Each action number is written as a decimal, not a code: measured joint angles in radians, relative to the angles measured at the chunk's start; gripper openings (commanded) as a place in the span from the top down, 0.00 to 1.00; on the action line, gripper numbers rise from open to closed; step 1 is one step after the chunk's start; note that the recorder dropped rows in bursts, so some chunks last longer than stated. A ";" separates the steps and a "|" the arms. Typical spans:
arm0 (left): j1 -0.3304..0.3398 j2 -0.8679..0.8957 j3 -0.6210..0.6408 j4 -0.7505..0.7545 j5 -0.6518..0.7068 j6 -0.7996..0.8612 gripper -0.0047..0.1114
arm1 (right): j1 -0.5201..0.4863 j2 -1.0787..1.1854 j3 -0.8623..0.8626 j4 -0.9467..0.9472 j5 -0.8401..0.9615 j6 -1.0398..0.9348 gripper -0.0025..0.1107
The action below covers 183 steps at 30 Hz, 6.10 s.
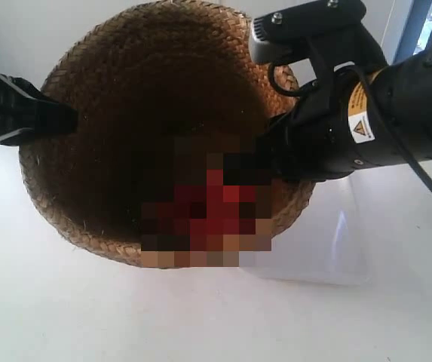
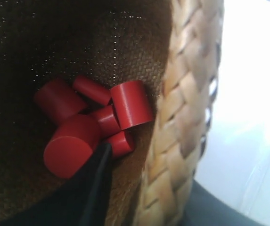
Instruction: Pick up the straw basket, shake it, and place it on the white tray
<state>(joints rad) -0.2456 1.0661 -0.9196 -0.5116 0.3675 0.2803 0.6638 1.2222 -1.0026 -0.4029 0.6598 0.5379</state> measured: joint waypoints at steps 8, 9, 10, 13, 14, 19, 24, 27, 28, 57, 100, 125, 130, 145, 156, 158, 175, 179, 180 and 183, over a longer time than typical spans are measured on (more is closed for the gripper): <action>0.000 0.000 0.002 -0.003 0.018 0.002 0.96 | 0.000 0.028 0.000 0.007 0.022 0.000 0.98; 0.000 0.000 0.002 -0.003 0.018 0.002 0.96 | 0.000 0.038 0.000 0.007 0.026 0.000 0.98; 0.000 0.000 0.002 -0.003 0.018 0.002 0.96 | 0.000 0.045 0.000 0.007 0.025 0.000 0.98; 0.000 0.000 0.002 -0.001 0.030 0.002 0.96 | 0.000 0.049 0.000 0.005 0.032 0.000 0.98; 0.000 0.000 0.002 -0.001 0.027 0.002 0.96 | 0.000 0.049 0.000 0.000 0.032 0.000 0.98; 0.000 -0.046 -0.130 0.011 0.124 0.017 0.96 | 0.004 -0.005 -0.145 0.024 0.200 -0.071 0.98; -0.002 -0.133 -0.185 -0.027 0.090 0.020 0.96 | 0.014 -0.169 -0.159 0.045 0.060 -0.113 0.98; 0.000 -0.073 -0.094 -0.025 0.091 -0.019 0.96 | 0.005 -0.111 -0.045 0.034 0.071 -0.087 0.98; 0.000 -0.039 -0.069 -0.020 0.106 -0.019 0.96 | 0.005 -0.074 -0.020 0.048 0.089 -0.077 0.98; 0.002 -0.032 -0.061 -0.072 0.143 -0.035 0.96 | 0.011 -0.090 0.040 0.059 0.069 -0.016 0.98; 0.001 -0.037 -0.130 -0.017 0.200 -0.048 0.96 | -0.025 -0.069 -0.094 -0.005 0.130 -0.056 0.98; -0.258 0.341 -0.251 -0.327 -0.178 -0.089 0.96 | -0.416 0.161 -0.417 0.051 0.440 -0.500 0.98; -0.258 0.390 -0.251 -0.337 -0.197 -0.091 0.96 | -0.458 0.206 -0.417 0.085 0.448 -0.518 0.98; -0.259 0.512 -0.280 -0.359 -0.234 -0.095 0.96 | -0.520 0.345 -0.419 0.111 0.401 -0.595 0.98; -0.259 0.578 -0.347 -0.403 -0.192 -0.109 0.96 | -0.523 0.357 -0.419 0.059 0.388 -0.639 0.98; -0.259 0.578 -0.347 -0.405 -0.192 -0.110 0.96 | -0.523 0.357 -0.419 0.059 0.375 -0.643 0.98; -0.259 0.578 -0.347 -0.405 -0.174 -0.110 0.61 | -0.523 0.398 -0.421 0.059 0.347 -0.653 0.82; -0.259 0.578 -0.352 -0.405 -0.172 -0.077 0.49 | -0.523 0.403 -0.421 0.059 0.337 -0.653 0.70; -0.259 0.578 -0.353 -0.405 -0.172 -0.070 0.48 | -0.523 0.403 -0.421 0.059 0.335 -0.653 0.69; -0.259 0.578 -0.356 -0.405 -0.172 -0.059 0.43 | -0.523 0.403 -0.421 0.051 0.333 -0.653 0.61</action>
<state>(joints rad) -0.5051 1.6439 -1.2755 -0.9164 0.1953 0.2216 0.1406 1.6254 -1.4235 -0.3522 0.9924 -0.1149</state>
